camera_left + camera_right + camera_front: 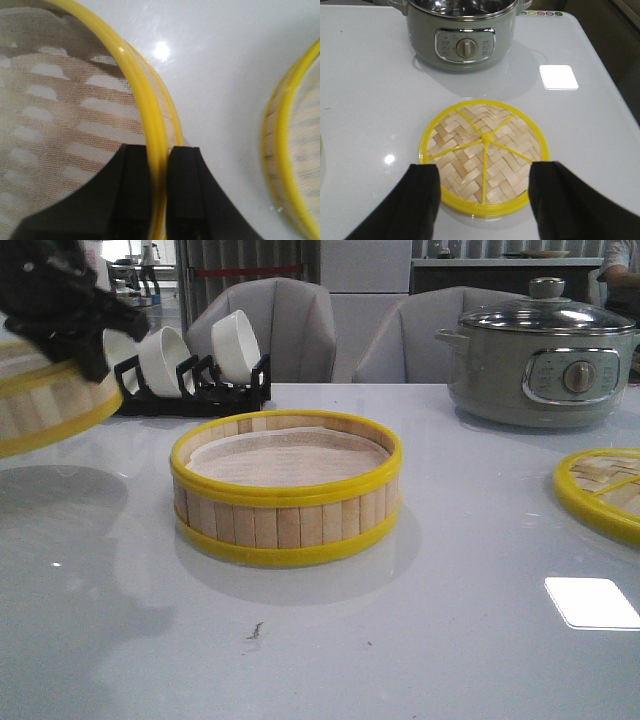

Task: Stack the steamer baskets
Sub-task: 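Lift the basket with the left gripper and carry it over the centre basket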

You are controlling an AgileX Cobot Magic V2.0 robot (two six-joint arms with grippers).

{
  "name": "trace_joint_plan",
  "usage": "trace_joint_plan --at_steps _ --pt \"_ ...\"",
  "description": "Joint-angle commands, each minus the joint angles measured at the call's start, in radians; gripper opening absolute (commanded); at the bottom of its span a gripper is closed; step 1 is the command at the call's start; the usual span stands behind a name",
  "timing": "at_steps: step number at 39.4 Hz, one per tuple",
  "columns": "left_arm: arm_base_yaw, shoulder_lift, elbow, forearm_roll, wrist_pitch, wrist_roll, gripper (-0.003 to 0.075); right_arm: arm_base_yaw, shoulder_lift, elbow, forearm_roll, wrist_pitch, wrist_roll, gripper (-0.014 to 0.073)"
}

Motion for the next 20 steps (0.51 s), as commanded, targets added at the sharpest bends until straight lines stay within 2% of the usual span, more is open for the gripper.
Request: trace_joint_plan --at_steps 1,11,20 --pt "-0.083 -0.07 -0.113 0.024 -0.021 0.015 0.0088 -0.002 0.002 -0.039 -0.004 -0.085 0.003 0.0498" --pt "-0.276 -0.05 -0.151 0.016 -0.055 0.015 0.0088 -0.002 0.002 -0.039 -0.004 -0.085 0.003 0.0498" --pt "-0.406 -0.004 -0.151 0.007 -0.061 0.015 0.0088 -0.002 0.002 -0.039 -0.003 -0.084 0.003 0.0498"
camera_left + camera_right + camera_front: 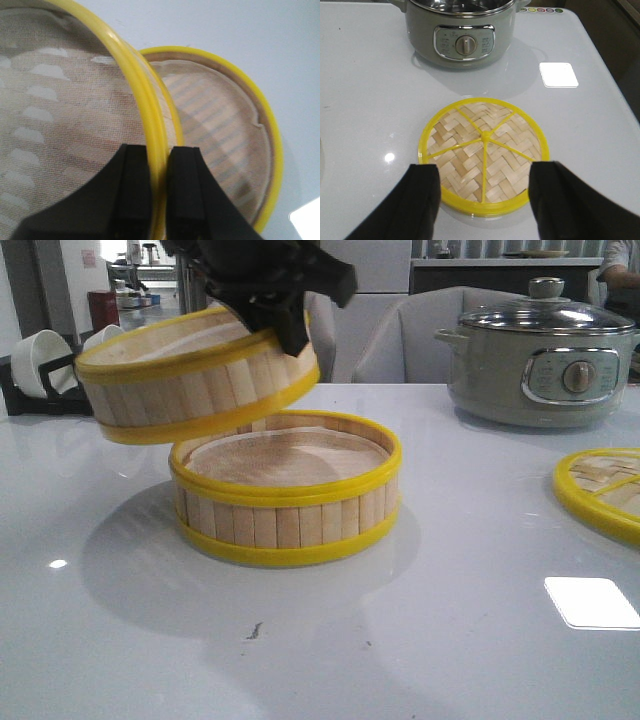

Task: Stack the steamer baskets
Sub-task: 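Lift the basket with the left gripper and carry it over the centre basket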

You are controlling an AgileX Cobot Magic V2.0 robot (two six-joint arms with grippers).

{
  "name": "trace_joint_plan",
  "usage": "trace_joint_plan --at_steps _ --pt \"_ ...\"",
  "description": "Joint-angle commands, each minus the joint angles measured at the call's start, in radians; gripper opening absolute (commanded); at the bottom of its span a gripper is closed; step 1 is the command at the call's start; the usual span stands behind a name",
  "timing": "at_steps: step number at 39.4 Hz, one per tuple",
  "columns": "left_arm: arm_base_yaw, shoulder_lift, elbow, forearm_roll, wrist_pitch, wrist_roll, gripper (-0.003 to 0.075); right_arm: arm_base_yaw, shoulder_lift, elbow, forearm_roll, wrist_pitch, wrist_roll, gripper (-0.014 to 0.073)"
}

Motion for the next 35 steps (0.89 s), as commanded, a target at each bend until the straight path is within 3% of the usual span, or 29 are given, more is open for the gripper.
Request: trace_joint_plan --at_steps 1,18,35 --pt "-0.054 -0.04 -0.038 0.031 -0.075 0.008 0.0088 -0.002 -0.003 -0.039 -0.001 -0.084 0.002 0.0498" --pt "-0.159 0.008 -0.038 0.005 -0.113 0.008 0.0088 -0.002 -0.003 -0.039 0.022 -0.083 0.002 0.0498" --pt "-0.159 0.016 -0.038 -0.01 -0.109 0.008 0.0088 -0.002 -0.003 -0.039 0.022 -0.065 0.002 0.0498"
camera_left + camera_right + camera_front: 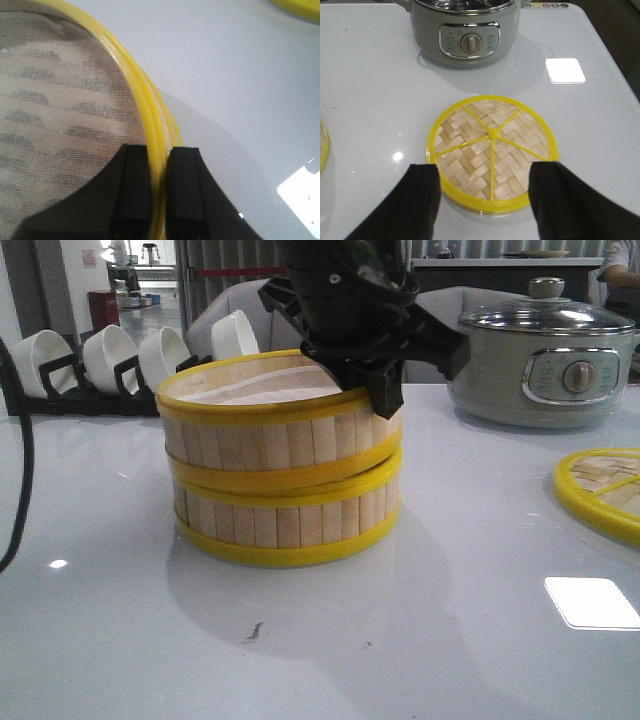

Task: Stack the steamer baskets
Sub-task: 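Lift the basket with the left gripper and carry it over the centre basket, then lower the basket onto the centre basket and open the left gripper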

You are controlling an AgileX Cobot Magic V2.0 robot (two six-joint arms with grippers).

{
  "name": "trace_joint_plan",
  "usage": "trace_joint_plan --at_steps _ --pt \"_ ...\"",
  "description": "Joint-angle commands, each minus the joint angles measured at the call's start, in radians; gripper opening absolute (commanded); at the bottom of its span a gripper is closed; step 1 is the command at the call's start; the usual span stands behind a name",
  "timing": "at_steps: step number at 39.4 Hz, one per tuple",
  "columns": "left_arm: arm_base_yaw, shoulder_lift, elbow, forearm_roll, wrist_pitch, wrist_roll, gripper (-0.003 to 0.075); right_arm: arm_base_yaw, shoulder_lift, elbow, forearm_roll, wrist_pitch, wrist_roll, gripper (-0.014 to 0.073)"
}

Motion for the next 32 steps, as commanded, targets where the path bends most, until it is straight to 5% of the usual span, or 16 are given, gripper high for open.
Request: trace_joint_plan --at_steps 1,10,20,32 --pt "-0.012 -0.056 -0.038 0.009 -0.077 0.008 0.0088 -0.002 -0.003 -0.038 -0.009 -0.071 0.001 0.0498" --pt "-0.012 -0.056 -0.038 0.007 -0.079 0.008 0.0122 -0.002 -0.003 -0.038 -0.009 -0.071 0.001 0.0498" --pt "-0.012 -0.056 -0.038 0.007 -0.067 0.008 0.0364 -0.002 -0.003 -0.038 -0.009 -0.071 0.001 0.0498" --pt "-0.012 -0.056 -0.043 0.011 -0.065 0.008 0.0373 -0.002 -0.003 -0.038 -0.009 -0.071 0.001 0.0498"
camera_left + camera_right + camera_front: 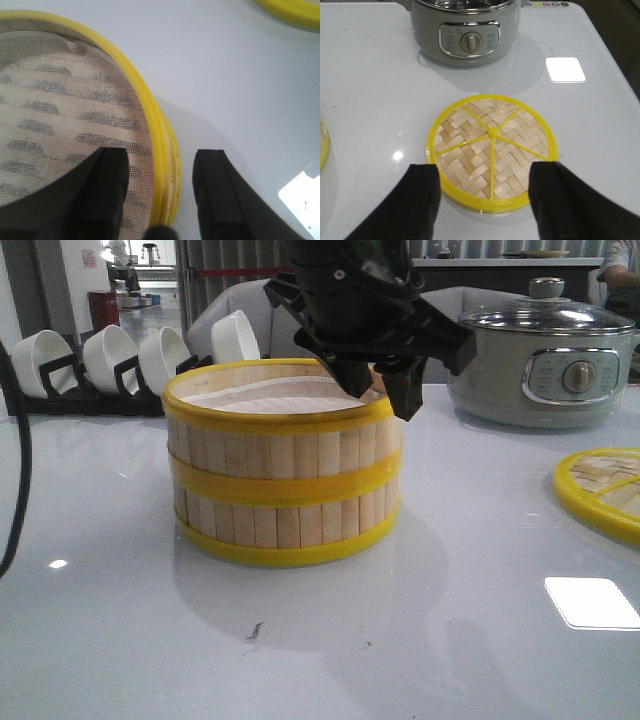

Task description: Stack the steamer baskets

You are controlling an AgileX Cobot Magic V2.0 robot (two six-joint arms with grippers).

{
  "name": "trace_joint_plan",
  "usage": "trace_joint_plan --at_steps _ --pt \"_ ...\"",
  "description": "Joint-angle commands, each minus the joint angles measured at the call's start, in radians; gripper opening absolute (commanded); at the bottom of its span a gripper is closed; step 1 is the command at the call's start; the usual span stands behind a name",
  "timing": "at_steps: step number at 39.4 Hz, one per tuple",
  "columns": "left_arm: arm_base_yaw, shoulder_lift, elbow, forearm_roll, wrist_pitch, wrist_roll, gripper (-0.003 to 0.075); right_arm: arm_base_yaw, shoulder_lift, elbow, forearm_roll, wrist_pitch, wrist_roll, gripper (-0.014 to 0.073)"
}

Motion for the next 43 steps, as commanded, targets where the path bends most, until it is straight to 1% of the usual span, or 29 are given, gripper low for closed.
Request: trace_joint_plan --at_steps 1,18,20,21,23,26,27,29,34,40,43 --pt "-0.009 -0.056 -0.045 0.013 -0.049 0.0 0.0373 -0.002 -0.003 -0.038 -0.011 -0.073 0.001 0.0498" --pt "-0.007 -0.056 -0.214 0.022 0.018 0.0 0.0371 -0.002 -0.003 -0.038 -0.011 -0.072 0.001 0.0498" --pt "-0.007 -0.056 -0.234 0.038 0.03 0.0 0.0358 -0.002 -0.003 -0.038 -0.011 -0.072 0.001 0.0498" --pt "-0.006 -0.056 -0.243 0.047 0.041 0.0 0.0335 -0.002 -0.003 -0.038 -0.011 -0.072 0.001 0.0498" --pt "0.002 -0.056 -0.269 0.056 0.052 -0.011 0.026 -0.002 -0.003 -0.038 -0.011 -0.072 0.001 0.0498" --pt "0.025 -0.069 -0.297 0.05 0.054 -0.023 0.0086 -0.002 -0.003 -0.038 -0.011 -0.072 0.001 0.0498" --pt "0.039 -0.077 -0.305 0.05 0.048 -0.031 0.0072 -0.002 -0.003 -0.038 -0.011 -0.072 0.001 0.0498" --pt "0.064 -0.097 -0.313 0.05 0.04 -0.05 0.0105 -0.002 -0.003 -0.038 -0.011 -0.073 0.001 0.0498" --pt "0.159 -0.171 -0.312 0.047 0.033 -0.065 0.0086 -0.002 -0.003 -0.038 -0.011 -0.073 0.001 0.0498" --pt "0.322 -0.256 -0.312 0.036 0.049 -0.065 0.0086 -0.002 -0.003 -0.038 -0.011 -0.075 0.001 0.0498" --pt "0.406 -0.299 -0.307 -0.006 0.061 -0.065 0.0086 -0.002 -0.003 -0.038 -0.011 -0.076 0.001 0.0498"
